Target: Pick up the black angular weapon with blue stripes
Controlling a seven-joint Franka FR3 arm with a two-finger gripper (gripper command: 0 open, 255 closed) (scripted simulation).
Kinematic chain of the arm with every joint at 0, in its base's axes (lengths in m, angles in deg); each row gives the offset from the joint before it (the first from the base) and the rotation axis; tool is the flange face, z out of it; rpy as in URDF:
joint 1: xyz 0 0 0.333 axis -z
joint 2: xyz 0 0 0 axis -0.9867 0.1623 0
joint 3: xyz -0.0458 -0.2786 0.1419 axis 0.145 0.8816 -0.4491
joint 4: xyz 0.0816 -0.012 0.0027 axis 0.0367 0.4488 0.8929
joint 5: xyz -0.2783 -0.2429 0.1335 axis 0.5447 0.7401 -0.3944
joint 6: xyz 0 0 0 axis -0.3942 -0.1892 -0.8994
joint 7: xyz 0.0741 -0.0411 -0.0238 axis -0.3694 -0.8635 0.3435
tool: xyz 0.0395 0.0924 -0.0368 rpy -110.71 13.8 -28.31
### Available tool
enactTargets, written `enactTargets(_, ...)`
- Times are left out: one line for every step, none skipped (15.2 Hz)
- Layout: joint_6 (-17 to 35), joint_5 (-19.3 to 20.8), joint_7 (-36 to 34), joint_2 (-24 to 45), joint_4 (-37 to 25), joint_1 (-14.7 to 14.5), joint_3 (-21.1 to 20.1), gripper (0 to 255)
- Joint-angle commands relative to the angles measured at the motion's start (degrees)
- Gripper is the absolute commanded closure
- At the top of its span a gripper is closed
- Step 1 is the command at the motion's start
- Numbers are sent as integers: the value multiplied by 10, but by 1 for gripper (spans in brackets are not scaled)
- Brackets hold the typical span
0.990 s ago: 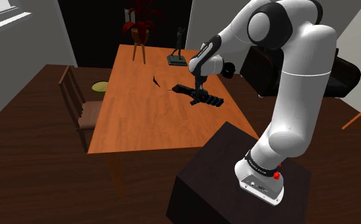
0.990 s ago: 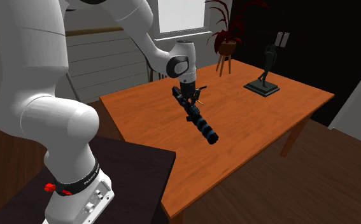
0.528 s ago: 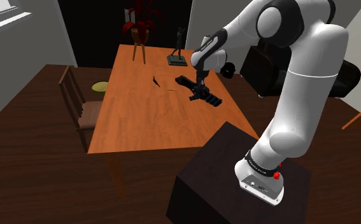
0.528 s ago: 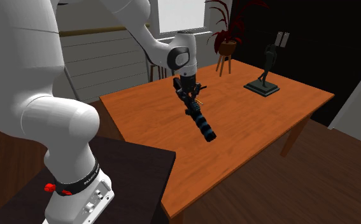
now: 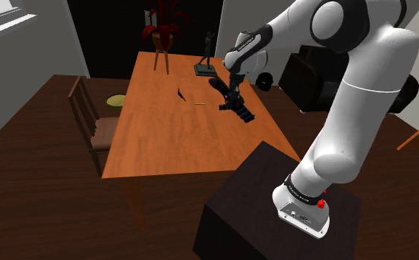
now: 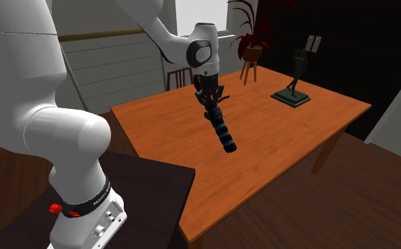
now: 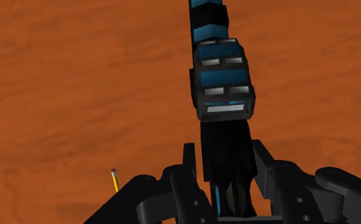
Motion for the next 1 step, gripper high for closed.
enactTargets(-5,2,-2,-2,-4,-1,0,255)
